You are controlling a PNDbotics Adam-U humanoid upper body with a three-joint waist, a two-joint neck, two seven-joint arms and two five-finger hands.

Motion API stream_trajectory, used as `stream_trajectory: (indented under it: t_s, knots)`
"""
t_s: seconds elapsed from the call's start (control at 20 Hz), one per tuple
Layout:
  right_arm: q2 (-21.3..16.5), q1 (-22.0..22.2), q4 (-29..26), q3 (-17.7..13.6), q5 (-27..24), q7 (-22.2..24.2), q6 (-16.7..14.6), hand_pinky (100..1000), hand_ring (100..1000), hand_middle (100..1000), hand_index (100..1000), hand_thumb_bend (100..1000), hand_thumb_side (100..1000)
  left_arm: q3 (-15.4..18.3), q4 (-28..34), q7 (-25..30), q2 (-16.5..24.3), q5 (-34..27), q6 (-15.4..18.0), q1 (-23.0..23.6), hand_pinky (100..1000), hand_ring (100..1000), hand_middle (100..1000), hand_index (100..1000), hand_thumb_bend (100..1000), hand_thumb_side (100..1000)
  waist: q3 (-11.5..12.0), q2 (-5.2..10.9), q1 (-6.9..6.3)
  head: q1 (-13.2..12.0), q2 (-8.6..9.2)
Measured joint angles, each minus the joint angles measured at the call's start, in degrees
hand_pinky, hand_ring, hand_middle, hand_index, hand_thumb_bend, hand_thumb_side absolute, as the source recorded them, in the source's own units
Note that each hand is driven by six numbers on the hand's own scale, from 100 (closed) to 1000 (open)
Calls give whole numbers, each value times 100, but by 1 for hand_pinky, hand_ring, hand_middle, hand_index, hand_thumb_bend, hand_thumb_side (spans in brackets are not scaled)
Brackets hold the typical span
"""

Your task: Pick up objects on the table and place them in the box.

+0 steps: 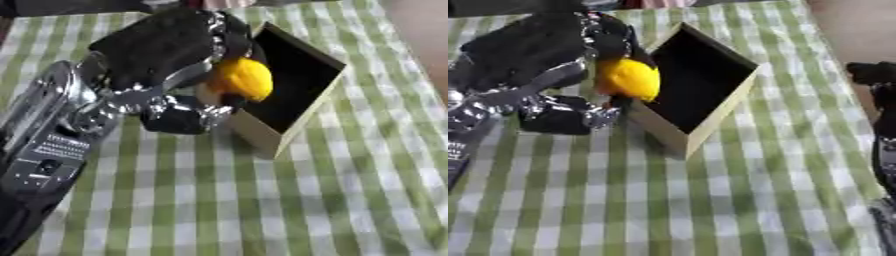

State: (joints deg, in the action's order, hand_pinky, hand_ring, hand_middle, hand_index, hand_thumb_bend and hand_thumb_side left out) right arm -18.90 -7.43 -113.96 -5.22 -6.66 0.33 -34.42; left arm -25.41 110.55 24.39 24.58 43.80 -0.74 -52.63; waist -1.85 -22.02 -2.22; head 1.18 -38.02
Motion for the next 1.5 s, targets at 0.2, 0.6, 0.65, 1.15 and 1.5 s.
stream_trajectory:
  t_s: [0.2,0.6,0.65,1.15,1.5]
  knots:
    - [1,20,0,0,0,4,9,867,775,621,780,100,553,178,-245,13,-115,-409,1,-348,635,615,577,756,100,100,-37,4,-26,22,-74]
    - [7,16,0,1,-2,6,69,868,776,620,780,100,554,164,-1534,266,-432,-897,427,-747,639,618,580,760,100,100,-145,22,-70,-11,-78]
    - [15,14,0,2,-2,5,77,868,776,620,780,100,554,154,-1681,280,-483,-896,482,-749,639,619,581,761,100,100,-162,17,-73,-13,-78]
    - [55,-14,0,34,-2,3,99,869,776,619,778,100,554,128,-2910,154,-873,-33,722,-798,704,714,679,848,102,100,-211,-31,-68,-71,-76]
    - [86,-14,0,36,-2,12,119,869,777,618,778,100,555,168,-3192,111,-952,470,934,-798,769,818,791,923,328,375,-209,-53,-63,-79,-76]
